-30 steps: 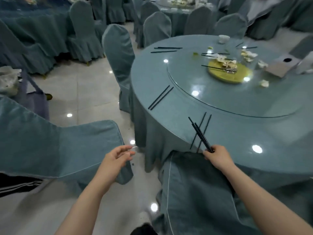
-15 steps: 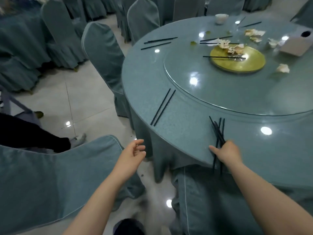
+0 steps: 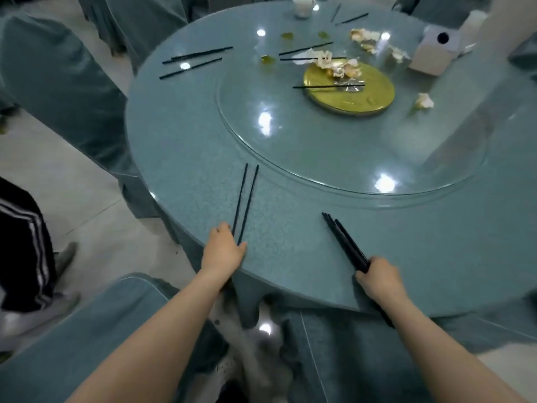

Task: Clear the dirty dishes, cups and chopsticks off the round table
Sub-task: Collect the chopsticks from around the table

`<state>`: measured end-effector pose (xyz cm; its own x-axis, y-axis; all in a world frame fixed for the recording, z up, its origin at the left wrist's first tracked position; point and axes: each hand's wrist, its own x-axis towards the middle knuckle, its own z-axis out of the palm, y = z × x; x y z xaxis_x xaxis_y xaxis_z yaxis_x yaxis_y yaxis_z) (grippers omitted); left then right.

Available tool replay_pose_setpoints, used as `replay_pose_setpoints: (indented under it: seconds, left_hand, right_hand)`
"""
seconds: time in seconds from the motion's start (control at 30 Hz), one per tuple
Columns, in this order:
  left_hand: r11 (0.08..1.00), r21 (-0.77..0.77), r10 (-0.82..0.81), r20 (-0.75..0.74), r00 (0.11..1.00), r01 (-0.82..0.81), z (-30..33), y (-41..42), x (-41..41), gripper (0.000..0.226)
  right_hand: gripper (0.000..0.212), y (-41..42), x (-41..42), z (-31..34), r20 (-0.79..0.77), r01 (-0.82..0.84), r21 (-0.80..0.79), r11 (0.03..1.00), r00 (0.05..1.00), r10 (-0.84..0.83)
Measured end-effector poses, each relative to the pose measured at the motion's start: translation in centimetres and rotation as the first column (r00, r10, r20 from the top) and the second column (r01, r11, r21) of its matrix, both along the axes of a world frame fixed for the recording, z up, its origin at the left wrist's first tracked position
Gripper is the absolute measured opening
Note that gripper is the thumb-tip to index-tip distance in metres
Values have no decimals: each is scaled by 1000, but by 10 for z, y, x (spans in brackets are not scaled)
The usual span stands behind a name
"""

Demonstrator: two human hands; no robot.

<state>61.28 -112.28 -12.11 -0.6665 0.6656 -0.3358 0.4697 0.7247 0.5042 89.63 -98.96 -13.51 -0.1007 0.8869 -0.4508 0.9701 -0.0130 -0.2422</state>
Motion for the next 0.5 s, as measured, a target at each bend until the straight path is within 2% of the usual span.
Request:
replay_pose_setpoints:
  seconds: [0.13,0.3,0.4,0.5]
  left_hand:
    - [993,-111,-54,-44,998,49,-11,25,-15,41]
    - [980,-173,-98,31,995,102,-18,52,-31,14]
    - [982,-169,-72,57,996,81,-21,54,-36,24]
    - [991,-120,-59,45,997,64,-24,52,-35,32]
  right_hand:
    - [12,0,-3,4,-63,83,15,996,995,-82]
    - [19,3,-3,1,-15,89,-27,996,996,-90]
    - [16,3,-5,0,37,36,-40,999,999,-35]
    - [15,6,-13,2,24,-22,-13,1000,999,22]
